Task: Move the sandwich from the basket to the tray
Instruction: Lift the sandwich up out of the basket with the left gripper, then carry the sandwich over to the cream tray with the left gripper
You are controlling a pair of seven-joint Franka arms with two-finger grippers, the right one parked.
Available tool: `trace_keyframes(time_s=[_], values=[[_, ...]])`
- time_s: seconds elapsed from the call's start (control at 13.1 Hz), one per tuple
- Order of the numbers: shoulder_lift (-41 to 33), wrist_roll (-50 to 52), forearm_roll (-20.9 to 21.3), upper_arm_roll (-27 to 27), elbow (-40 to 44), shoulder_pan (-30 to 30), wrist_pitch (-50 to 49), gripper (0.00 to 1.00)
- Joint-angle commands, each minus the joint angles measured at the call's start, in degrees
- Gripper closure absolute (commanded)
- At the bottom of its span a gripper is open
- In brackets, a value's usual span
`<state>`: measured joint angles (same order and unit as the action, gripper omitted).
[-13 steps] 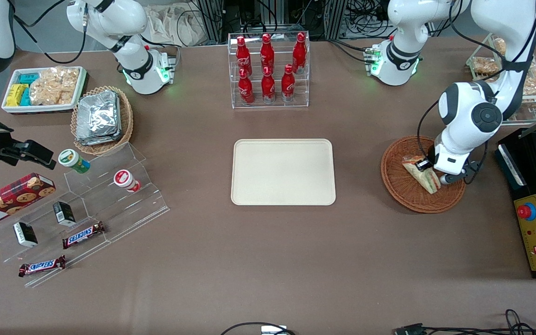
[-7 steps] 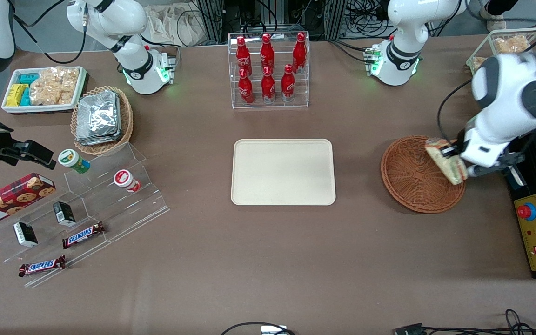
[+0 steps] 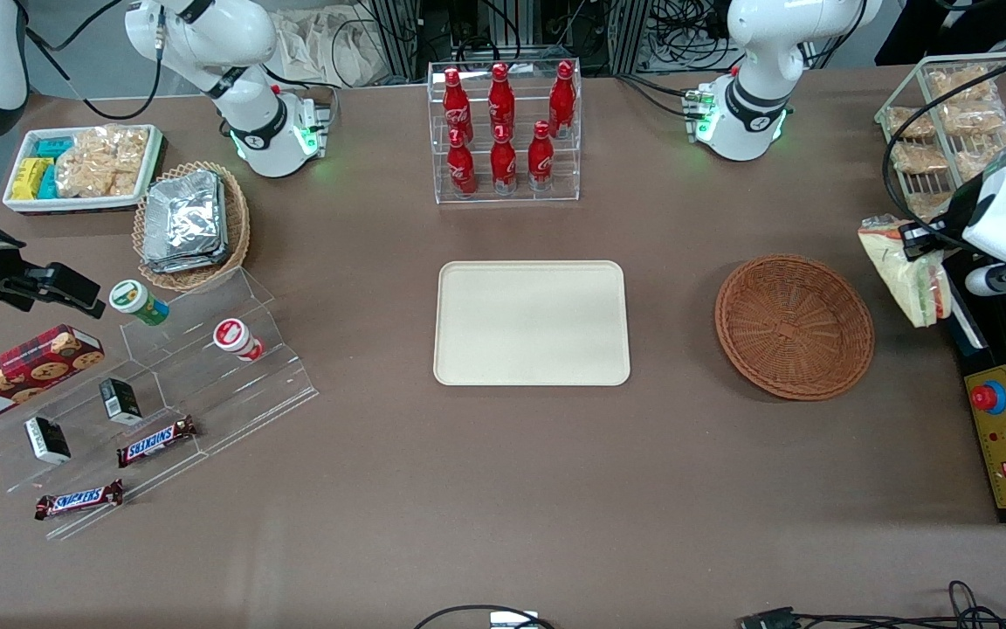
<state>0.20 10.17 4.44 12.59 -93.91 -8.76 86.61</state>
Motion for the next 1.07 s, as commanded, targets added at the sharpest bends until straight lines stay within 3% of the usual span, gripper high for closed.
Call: trace_keyframes(time_s=[0.0, 0.15, 0.38, 0.53, 0.76, 0.99], values=[[3.49, 1.16, 0.57, 5.06, 4.44, 2.86, -2.33, 0.87], [4.97, 9.04, 1.79, 10.68, 4.53, 4.88, -2.24, 0.87], [9.27, 20.47, 3.74, 23.24, 4.53, 5.24, -2.06, 0.88], [12.35, 23.84, 3.91, 29.23, 4.97, 5.24, -1.62, 0.88], [14.56, 22.45, 4.09, 30.04, 2.61, 5.59, 0.47, 0.87], [14.65, 22.35, 6.55, 30.04, -5.81, 6.38, 10.99, 0.87]])
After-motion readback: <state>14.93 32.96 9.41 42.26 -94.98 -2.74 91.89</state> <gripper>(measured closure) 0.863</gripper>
